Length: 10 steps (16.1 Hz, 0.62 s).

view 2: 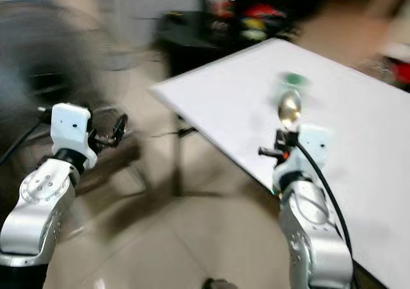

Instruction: Setting the table

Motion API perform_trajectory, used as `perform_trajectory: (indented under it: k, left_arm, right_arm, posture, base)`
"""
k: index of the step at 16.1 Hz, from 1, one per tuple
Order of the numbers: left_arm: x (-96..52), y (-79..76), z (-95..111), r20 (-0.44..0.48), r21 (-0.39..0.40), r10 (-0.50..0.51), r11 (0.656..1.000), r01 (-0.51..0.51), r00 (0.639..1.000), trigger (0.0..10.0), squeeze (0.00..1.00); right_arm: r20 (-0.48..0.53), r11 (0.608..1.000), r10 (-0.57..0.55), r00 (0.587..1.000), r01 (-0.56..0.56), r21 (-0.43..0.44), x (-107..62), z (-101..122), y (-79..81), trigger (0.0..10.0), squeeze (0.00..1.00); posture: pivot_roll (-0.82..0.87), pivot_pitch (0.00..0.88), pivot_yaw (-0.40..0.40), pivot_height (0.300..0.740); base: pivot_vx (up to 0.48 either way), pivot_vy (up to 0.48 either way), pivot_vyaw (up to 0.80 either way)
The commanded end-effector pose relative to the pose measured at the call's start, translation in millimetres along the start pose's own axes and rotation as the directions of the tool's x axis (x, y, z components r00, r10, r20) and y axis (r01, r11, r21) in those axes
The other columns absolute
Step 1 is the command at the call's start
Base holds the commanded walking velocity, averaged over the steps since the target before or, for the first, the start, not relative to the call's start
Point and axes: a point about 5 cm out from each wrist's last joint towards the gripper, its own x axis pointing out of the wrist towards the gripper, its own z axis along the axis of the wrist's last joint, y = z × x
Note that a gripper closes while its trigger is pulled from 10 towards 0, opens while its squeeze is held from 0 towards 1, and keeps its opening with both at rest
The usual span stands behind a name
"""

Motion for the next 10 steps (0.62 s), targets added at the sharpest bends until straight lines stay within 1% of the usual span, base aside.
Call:
perform_trajectory:
  k: [1, 4, 8, 10]
  left_arm:
    - [-0.8, 1.9, 1.4, -0.001, 0.002, 0.013, 1.000, -0.013, 1.000, 10.0, 0.00]
    - [-1.4, -0.1, 1.4, 0.004, -0.008, 0.001, 1.000, -0.001, 1.000, 10.0, 0.00]
    - [0.3, -0.3, 1.9, 0.005, -0.007, -0.009, 1.000, 0.009, 1.000, 10.0, 0.00]
    - [1.3, 0.5, 1.9, 0.005, -0.003, -0.010, 1.000, 0.010, 1.000, 10.0, 0.00]
  right_arm:
    - [-0.008, 1.000, 0.012, 1.000, -0.012, 0.006, -1.0, -1.1, 0.4, 10.0, 0.00]
    - [-0.010, 1.000, 0.008, 1.000, -0.008, 0.005, -1.2, -2.7, -0.4, 10.0, 0.00]
    - [-0.011, 1.000, 0.017, 1.000, -0.017, 0.012, -3.1, -3.4, 2.3, 10.0, 0.00]
    - [-0.018, 1.000, 0.021, 1.000, -0.021, 0.008, -3.4, -5.1, 2.6, 10.0, 0.00]
  posture:
    - [0.03, 0.000, -0.025, 0.740]
    - [0.03, 0.000, -0.028, 0.740]
    - [0.02, 0.000, -0.018, 0.740]
    - [0.02, 0.000, -0.015, 0.740]
  base:
    - [0.000, 0.000, -0.80]
    - [0.000, 0.000, -0.80]
    - [0.000, 0.385, -0.80]
    - [0.000, 0.405, 0.00]
